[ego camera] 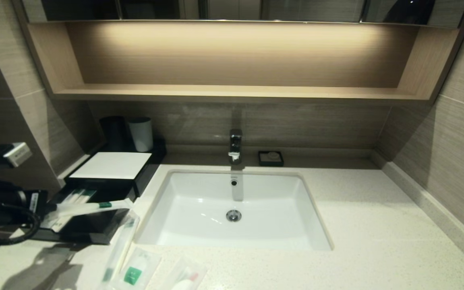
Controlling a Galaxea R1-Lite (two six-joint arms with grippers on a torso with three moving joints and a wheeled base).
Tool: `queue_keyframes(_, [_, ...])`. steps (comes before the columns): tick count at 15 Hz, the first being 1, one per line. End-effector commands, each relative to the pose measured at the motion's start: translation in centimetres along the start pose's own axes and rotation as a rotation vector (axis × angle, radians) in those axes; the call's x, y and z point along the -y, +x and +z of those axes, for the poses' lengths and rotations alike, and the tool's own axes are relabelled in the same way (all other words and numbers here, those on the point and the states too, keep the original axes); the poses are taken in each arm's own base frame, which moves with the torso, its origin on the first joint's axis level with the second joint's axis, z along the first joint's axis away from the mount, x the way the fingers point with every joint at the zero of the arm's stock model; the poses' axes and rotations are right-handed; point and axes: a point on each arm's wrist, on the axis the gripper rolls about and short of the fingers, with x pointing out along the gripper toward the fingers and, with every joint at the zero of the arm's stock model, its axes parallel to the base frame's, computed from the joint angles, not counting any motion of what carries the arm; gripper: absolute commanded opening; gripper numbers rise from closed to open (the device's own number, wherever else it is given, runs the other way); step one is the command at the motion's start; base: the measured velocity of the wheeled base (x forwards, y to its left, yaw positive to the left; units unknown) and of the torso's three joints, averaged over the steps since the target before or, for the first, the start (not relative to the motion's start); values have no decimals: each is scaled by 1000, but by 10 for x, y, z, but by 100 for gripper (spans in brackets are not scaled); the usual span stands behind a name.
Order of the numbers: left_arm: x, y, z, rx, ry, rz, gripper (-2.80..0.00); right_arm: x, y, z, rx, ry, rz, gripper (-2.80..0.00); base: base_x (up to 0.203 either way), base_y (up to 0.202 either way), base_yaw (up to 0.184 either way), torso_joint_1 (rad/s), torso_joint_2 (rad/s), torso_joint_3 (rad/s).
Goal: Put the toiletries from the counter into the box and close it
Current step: Pick up the bathroom toiletry, then place the bathroom toiletry into the drawer
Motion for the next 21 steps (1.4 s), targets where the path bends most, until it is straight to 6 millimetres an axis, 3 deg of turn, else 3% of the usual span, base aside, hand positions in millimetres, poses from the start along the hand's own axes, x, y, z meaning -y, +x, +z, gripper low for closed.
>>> queue_keyframes(1, [-2,0,7,36,-33,18,-280,0,0,0,-2,0,0,-280,0,0,0,0,0,0])
queue_keyframes(10, [-40,7,32,111,-188,130,-280,0,0,0,0,0,0,-280,0,0,0,0,0,0])
queue_keyframes(14, [-50,14,29,79,-205,149,-280,0,0,0,-1,0,1,-280,0,0,0,0,0,0])
queue_keyframes(21, [-49,17,19,21,-204,142,-280,0,0,0,0,0,-1,-280,0,0,0,0,0,0])
